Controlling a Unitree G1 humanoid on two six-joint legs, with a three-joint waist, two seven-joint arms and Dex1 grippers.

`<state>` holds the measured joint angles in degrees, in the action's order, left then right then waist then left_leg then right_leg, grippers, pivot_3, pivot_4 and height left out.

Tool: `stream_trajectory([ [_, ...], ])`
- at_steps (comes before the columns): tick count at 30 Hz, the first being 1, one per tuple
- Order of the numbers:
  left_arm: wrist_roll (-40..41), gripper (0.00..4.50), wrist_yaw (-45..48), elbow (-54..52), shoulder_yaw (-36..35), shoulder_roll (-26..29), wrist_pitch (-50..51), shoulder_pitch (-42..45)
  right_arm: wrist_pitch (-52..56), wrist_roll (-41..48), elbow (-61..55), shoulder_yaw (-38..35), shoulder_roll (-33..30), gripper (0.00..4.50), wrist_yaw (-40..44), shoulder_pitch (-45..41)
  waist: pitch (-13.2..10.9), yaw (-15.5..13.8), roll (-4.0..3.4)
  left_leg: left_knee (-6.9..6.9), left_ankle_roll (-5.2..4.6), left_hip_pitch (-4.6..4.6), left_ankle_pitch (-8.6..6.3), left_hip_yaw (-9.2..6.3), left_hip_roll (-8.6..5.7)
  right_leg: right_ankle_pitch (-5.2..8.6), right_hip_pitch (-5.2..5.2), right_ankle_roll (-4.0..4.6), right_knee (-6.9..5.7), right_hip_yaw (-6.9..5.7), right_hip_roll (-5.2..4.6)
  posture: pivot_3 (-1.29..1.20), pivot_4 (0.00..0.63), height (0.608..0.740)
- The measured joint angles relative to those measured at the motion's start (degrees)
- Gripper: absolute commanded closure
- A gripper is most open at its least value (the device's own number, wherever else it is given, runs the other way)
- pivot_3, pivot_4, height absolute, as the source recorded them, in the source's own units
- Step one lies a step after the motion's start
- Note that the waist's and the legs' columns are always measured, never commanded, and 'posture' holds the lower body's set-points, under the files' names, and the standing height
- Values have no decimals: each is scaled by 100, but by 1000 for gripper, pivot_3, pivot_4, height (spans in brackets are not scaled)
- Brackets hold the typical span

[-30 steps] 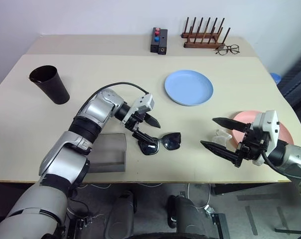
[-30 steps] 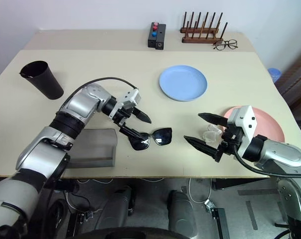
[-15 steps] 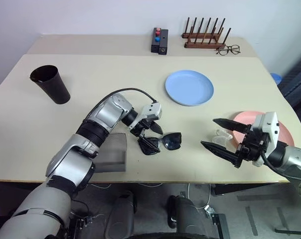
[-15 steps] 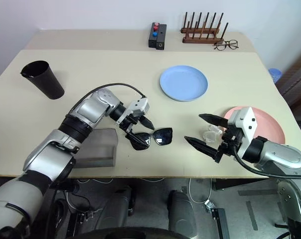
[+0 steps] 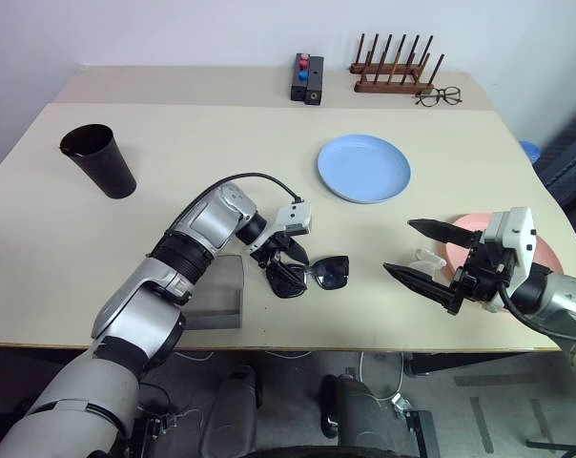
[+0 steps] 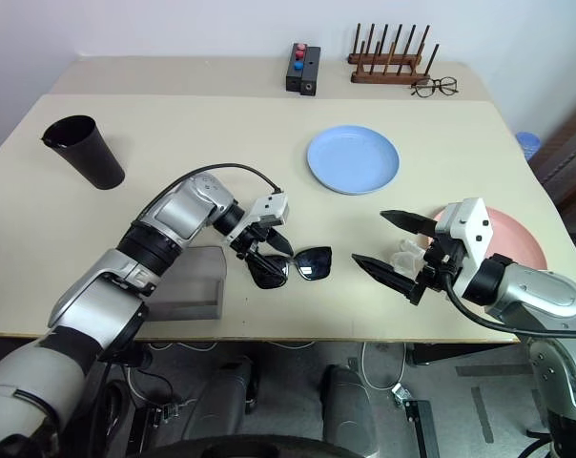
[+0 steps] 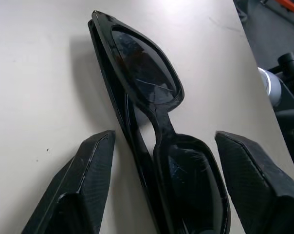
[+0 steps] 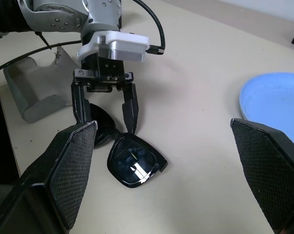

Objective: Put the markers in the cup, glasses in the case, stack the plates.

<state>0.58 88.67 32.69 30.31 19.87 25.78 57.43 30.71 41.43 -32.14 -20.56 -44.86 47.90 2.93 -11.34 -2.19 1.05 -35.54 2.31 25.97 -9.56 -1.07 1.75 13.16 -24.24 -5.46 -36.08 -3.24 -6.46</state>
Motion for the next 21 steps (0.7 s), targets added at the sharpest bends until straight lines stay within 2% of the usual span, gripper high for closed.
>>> stream_trajectory([
  [3,2,1227,-7,5,-6,-28,-4,0,0,-13,16,3,0,0,-29,-26,0,-2,0,-2,-3,0,-2,0,0,0,0,0,-1,0,0,0,150,740],
  [6,9,1940,-12,36,-18,-84,-8,0,-4,-20,46,18,0,0,-32,-65,0,-1,0,-6,-6,2,-3,0,0,0,0,0,-1,0,0,0,150,740],
  [10,46,3831,-36,74,-78,-152,32,1,-21,-33,91,43,1,0,-35,-98,0,1,0,-10,-9,3,-5,0,0,0,0,-1,-3,0,0,0,150,740],
  [11,89,4246,-22,74,-108,-154,40,1,-26,-42,93,69,1,0,-35,-122,0,2,0,-11,-10,3,-6,0,0,0,0,-1,-3,0,0,0,150,740],
  [12,166,4441,60,53,-191,-167,58,10,-29,-52,96,84,1,0,-34,-123,1,2,-1,-12,-10,2,-6,0,0,0,3,-1,-3,0,0,0,150,740],
  [21,199,4441,90,-54,-197,-176,85,26,-75,-70,115,124,1,0,-33,-162,6,1,-8,-35,-14,-1,-9,-3,0,-3,18,-5,-3,-1,0,0,150,740],
])
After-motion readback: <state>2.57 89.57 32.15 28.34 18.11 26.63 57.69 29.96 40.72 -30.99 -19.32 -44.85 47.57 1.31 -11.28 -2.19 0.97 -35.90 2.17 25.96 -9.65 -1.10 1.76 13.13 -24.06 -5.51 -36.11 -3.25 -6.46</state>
